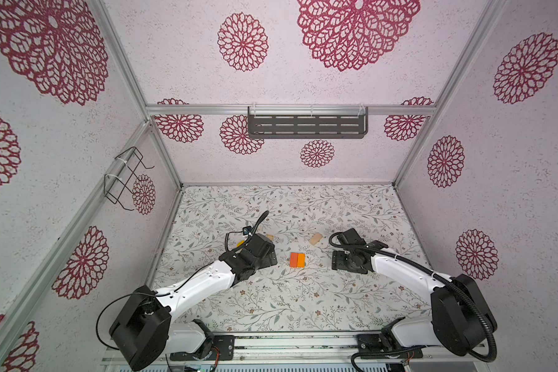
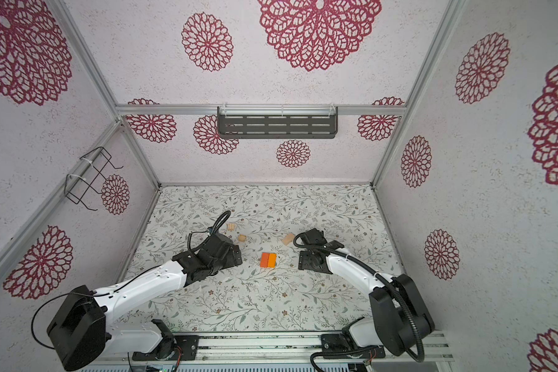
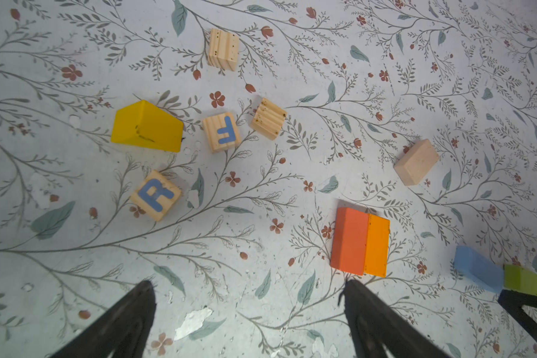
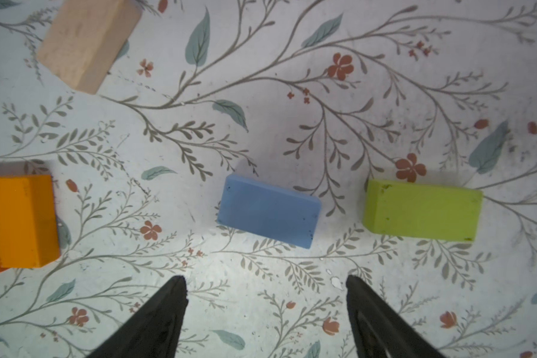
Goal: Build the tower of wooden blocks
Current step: 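Lift the open right gripper toward the blue block while the left draws back, then lower the right gripper and grasp the blue block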
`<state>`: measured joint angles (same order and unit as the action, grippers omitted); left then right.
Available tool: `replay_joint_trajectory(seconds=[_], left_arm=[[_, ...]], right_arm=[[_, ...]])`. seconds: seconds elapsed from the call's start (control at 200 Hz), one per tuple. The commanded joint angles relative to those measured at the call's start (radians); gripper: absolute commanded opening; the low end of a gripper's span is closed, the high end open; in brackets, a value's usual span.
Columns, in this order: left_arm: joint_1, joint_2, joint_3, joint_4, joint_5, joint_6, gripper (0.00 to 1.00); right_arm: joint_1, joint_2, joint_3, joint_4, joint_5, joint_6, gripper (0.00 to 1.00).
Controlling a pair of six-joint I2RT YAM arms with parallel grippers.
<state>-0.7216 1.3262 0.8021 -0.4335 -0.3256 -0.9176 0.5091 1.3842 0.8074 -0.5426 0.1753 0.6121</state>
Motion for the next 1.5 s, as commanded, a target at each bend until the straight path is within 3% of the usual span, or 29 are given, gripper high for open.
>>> replay_joint_trajectory(seconds=[0.0, 0.505, 0.815, 1.001, 1.146, 1.496], left_arm=[[-0.006, -0.016, -0.017, -0.017, -0.041, -0.024, 0.97], [0.002, 0.0, -0.027, 0.018, -0.054, 0.003, 0.97], [0.013, 0.021, -0.026, 0.028, -0.046, 0.015, 0.97], [0.016, 0.02, -0.026, 0.028, -0.041, 0.018, 0.97], [0.019, 0.018, -0.031, 0.03, -0.041, 0.019, 0.97], [0.04, -0.034, -0.058, 0.028, -0.017, 0.018, 0.97]], right_arm=[[-0.006, 0.022, 0.011, 0.019, 0.045, 0.039, 0.84], [-0.034, 0.157, 0.06, 0.095, 0.022, 0.096, 0.85], [-0.037, 0.218, 0.075, 0.105, 0.018, 0.1, 0.79], [-0.038, 0.226, 0.078, 0.11, 0.01, 0.089, 0.6], [-0.036, 0.228, 0.084, 0.094, 0.01, 0.073, 0.5], [-0.01, 0.177, 0.143, 0.002, 0.021, 0.058, 0.48]])
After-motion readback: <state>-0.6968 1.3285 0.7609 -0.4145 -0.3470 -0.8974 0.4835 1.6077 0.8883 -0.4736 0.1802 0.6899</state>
